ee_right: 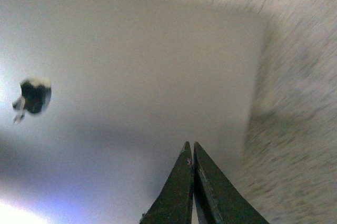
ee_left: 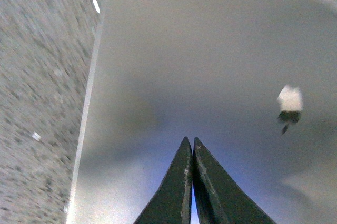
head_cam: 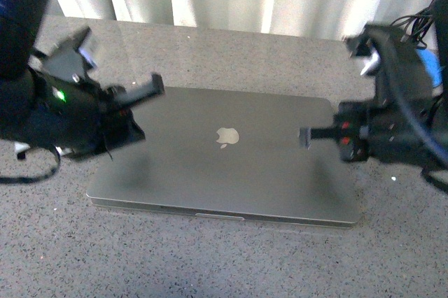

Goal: Close laptop

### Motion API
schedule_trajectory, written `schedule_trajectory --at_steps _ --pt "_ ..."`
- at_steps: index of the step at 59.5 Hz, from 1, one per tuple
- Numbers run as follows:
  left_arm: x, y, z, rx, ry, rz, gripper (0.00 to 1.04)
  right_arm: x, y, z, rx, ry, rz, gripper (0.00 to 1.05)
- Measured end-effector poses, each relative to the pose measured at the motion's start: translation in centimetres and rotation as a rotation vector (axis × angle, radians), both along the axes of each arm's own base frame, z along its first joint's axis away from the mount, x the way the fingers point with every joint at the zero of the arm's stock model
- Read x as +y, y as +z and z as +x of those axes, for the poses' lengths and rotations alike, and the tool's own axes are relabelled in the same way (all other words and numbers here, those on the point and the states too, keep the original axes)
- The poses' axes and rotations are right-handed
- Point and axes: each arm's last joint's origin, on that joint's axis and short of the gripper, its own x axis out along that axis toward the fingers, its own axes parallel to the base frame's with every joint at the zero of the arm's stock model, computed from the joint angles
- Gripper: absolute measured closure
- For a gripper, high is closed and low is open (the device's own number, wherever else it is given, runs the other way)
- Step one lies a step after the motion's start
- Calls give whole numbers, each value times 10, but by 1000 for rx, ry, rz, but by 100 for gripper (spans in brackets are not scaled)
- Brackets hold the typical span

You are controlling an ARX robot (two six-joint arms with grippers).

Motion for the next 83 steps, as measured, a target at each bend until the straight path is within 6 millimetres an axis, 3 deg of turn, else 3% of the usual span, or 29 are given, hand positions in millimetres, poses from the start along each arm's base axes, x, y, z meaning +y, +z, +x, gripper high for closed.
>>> schedule_trajectory --at_steps 5,17,21,27,44,49,56,68,83 --pt "11 20 4 -85 60 13 101 -7 26 4 -88 1 -46 104" --pt "61 102 -1 -416 316 57 101 -30 100 2 -300 -49 -138 104" --pt "74 124 -10 -495 381 73 90 -35 118 -4 -350 -65 -152 97" --pt "79 133 -14 -527 407 78 72 -37 129 -8 -390 -65 -156 79" --pt "76 122 -14 -497 380 82 25 -37 124 -8 -377 -63 -171 31" --pt "76 116 -21 -702 287 166 38 -41 116 -14 -553 -176 -149 42" --pt "76 104 -52 -888 198 345 62 -54 109 -41 -723 -223 -95 65" --pt "76 94 -91 -915 168 410 100 -71 101 -79 -741 -234 -90 104" --pt "76 82 -130 -916 163 422 101 -82 92 -115 -739 -236 -85 104"
